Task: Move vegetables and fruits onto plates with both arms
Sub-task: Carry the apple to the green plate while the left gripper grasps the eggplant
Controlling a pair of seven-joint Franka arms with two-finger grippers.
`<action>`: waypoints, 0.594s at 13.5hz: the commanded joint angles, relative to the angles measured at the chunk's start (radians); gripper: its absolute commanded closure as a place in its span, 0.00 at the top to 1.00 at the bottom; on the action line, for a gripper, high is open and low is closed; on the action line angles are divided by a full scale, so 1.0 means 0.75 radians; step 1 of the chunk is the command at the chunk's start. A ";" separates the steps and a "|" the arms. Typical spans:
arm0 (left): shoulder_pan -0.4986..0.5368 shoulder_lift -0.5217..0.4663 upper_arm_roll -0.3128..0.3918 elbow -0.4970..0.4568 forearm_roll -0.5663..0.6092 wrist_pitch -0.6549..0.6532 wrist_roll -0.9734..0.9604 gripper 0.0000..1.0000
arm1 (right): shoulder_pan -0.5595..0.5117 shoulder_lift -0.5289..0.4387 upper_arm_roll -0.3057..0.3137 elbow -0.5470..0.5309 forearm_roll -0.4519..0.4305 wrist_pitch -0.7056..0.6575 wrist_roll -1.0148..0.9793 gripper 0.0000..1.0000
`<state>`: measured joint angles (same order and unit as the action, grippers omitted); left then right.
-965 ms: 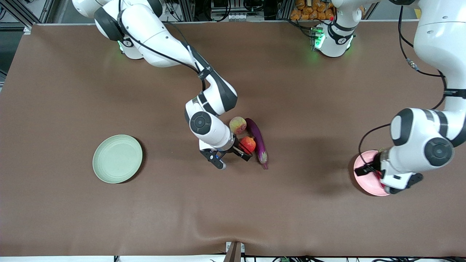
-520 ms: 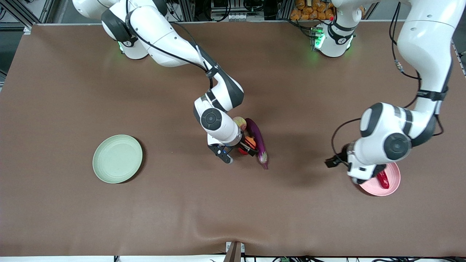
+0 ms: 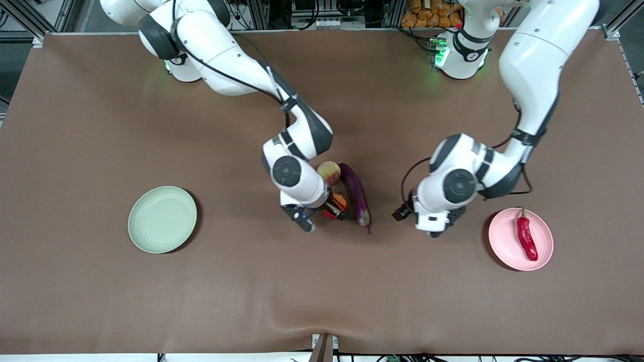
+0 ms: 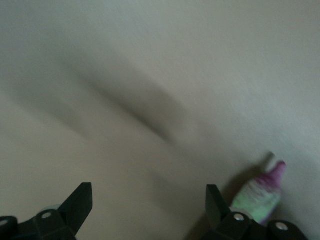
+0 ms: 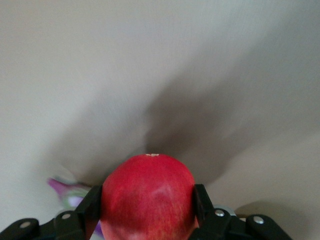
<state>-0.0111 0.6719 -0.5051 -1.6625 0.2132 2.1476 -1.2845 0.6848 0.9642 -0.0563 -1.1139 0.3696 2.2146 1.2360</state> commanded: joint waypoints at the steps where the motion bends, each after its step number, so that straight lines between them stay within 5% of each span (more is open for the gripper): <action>1: -0.073 0.008 0.005 -0.023 -0.008 0.086 -0.152 1.00 | -0.152 -0.113 0.026 0.019 0.006 -0.165 -0.111 0.00; 4: -0.195 0.039 0.017 -0.023 0.002 0.151 -0.279 1.00 | -0.358 -0.163 0.034 0.035 0.041 -0.351 -0.318 0.00; 6: -0.216 0.057 0.017 -0.025 0.010 0.170 -0.286 0.81 | -0.497 -0.183 0.036 0.035 0.051 -0.516 -0.471 0.00; 8: -0.239 0.082 0.017 -0.025 0.010 0.208 -0.286 0.81 | -0.600 -0.228 0.012 0.033 0.025 -0.676 -0.741 0.00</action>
<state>-0.1821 0.7213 -0.4995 -1.6801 0.2135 2.2667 -1.4920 0.2964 0.8357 -0.0574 -1.0798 0.3841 1.7950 0.8145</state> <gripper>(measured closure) 0.181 0.220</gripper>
